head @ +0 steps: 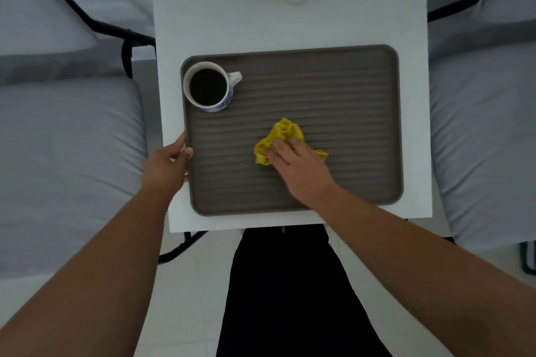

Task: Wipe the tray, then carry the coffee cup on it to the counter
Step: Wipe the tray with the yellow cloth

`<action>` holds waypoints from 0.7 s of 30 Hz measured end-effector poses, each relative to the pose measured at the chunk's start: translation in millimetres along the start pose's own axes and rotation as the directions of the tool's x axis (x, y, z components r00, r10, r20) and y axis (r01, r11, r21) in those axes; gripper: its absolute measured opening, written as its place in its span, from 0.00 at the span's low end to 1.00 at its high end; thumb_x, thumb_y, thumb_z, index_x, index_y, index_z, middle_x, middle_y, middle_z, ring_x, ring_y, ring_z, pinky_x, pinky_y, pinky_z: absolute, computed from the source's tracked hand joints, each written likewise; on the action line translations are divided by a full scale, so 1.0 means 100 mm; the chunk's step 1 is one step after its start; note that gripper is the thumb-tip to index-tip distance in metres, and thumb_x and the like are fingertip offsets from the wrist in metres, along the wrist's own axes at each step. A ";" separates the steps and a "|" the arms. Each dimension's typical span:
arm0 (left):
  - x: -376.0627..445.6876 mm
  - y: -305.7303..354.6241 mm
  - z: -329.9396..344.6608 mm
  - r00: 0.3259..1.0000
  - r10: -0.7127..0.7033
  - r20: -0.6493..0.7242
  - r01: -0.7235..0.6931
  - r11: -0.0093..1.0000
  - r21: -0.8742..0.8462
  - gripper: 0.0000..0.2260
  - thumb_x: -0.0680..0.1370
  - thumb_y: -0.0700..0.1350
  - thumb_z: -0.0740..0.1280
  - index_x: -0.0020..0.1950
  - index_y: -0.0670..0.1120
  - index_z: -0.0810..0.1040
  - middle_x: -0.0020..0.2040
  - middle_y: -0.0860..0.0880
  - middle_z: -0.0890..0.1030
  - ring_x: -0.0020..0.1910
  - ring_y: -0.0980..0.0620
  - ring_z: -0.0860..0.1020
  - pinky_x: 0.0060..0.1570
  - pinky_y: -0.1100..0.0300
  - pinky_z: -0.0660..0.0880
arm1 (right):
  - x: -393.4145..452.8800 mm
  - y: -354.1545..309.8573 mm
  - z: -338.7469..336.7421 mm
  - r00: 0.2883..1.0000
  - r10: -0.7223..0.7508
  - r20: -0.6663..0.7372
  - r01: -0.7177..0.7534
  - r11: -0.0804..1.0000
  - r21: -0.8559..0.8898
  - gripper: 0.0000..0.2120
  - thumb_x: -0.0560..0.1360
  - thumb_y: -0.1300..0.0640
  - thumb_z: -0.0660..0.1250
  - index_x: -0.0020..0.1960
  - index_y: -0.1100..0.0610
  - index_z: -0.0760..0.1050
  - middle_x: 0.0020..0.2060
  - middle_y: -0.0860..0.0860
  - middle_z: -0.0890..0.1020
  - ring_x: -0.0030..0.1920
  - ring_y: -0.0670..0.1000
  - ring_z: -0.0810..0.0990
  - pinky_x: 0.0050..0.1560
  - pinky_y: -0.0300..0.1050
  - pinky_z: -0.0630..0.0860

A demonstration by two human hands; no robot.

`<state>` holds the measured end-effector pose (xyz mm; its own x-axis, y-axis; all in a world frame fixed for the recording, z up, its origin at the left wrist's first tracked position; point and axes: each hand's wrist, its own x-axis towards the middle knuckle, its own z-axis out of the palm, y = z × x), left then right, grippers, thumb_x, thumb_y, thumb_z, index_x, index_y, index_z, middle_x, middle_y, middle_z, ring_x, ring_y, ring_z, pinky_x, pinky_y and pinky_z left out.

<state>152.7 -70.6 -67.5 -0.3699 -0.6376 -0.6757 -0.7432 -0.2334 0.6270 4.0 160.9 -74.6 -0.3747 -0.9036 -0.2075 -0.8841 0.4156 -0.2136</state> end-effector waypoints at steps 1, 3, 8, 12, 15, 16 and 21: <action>-0.01 0.00 0.01 1.000 0.009 0.004 -0.009 1.000 -0.001 0.17 0.80 0.44 0.64 0.67 0.59 0.73 0.52 0.54 0.80 0.37 0.57 0.78 0.52 0.48 0.79 | -0.13 0.14 0.01 1.000 0.016 0.008 -0.016 1.000 0.000 0.22 0.72 0.59 0.55 0.63 0.55 0.76 0.59 0.56 0.79 0.54 0.63 0.78 0.48 0.55 0.78; -0.01 0.01 0.00 1.000 0.011 0.005 -0.011 1.000 -0.006 0.17 0.80 0.44 0.64 0.67 0.59 0.73 0.52 0.53 0.81 0.37 0.58 0.78 0.52 0.48 0.80 | -0.36 0.38 0.00 0.999 0.028 0.022 -0.028 1.000 -0.001 0.25 0.71 0.60 0.53 0.65 0.56 0.74 0.60 0.58 0.78 0.55 0.64 0.77 0.47 0.57 0.79; -0.04 0.02 -0.01 1.000 0.027 0.015 -0.027 1.000 0.005 0.18 0.80 0.44 0.64 0.69 0.57 0.72 0.52 0.49 0.80 0.39 0.56 0.77 0.51 0.51 0.79 | -0.42 0.43 -0.01 0.989 0.137 -0.064 -0.133 0.989 0.063 0.22 0.70 0.63 0.55 0.61 0.59 0.76 0.56 0.62 0.79 0.50 0.67 0.77 0.44 0.60 0.79; -0.05 0.04 -0.02 0.999 0.026 0.031 -0.026 0.999 -0.023 0.19 0.80 0.43 0.63 0.70 0.54 0.71 0.55 0.47 0.80 0.41 0.55 0.78 0.51 0.52 0.79 | -0.08 -0.10 0.09 0.990 0.089 -0.113 -0.074 0.988 0.134 0.20 0.71 0.62 0.55 0.57 0.61 0.79 0.54 0.62 0.80 0.47 0.66 0.78 0.47 0.57 0.78; -0.04 0.04 -0.03 0.998 0.013 0.060 -0.010 0.999 -0.040 0.19 0.80 0.43 0.63 0.71 0.53 0.71 0.53 0.47 0.80 0.43 0.53 0.78 0.51 0.52 0.79 | 0.28 -0.63 0.05 0.997 0.053 -0.050 -0.044 0.986 0.163 0.23 0.69 0.59 0.53 0.57 0.58 0.79 0.54 0.59 0.80 0.47 0.64 0.78 0.47 0.53 0.78; -0.03 0.04 -0.04 0.997 0.011 0.073 -0.007 0.999 -0.053 0.19 0.80 0.42 0.63 0.71 0.53 0.71 0.51 0.48 0.80 0.42 0.53 0.78 0.50 0.52 0.80 | 0.39 -0.80 0.02 0.999 0.046 -0.021 -0.042 0.987 0.158 0.23 0.69 0.58 0.52 0.58 0.57 0.79 0.54 0.57 0.80 0.48 0.62 0.78 0.47 0.51 0.77; 0.00 0.06 -0.08 0.996 0.006 0.089 -0.007 1.000 0.012 0.19 0.80 0.43 0.64 0.71 0.53 0.70 0.47 0.49 0.80 0.40 0.54 0.79 0.49 0.53 0.79 | 0.67 -1.11 -0.04 0.998 -0.033 0.048 0.029 0.996 0.089 0.23 0.71 0.57 0.53 0.62 0.54 0.76 0.59 0.54 0.77 0.56 0.59 0.75 0.53 0.52 0.75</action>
<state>153.0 -78.2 -61.2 -0.4226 -0.5711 -0.7037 -0.7469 -0.2203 0.6273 75.8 54.0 -60.9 -0.3313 -0.9109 -0.2459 -0.8660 0.3970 -0.3038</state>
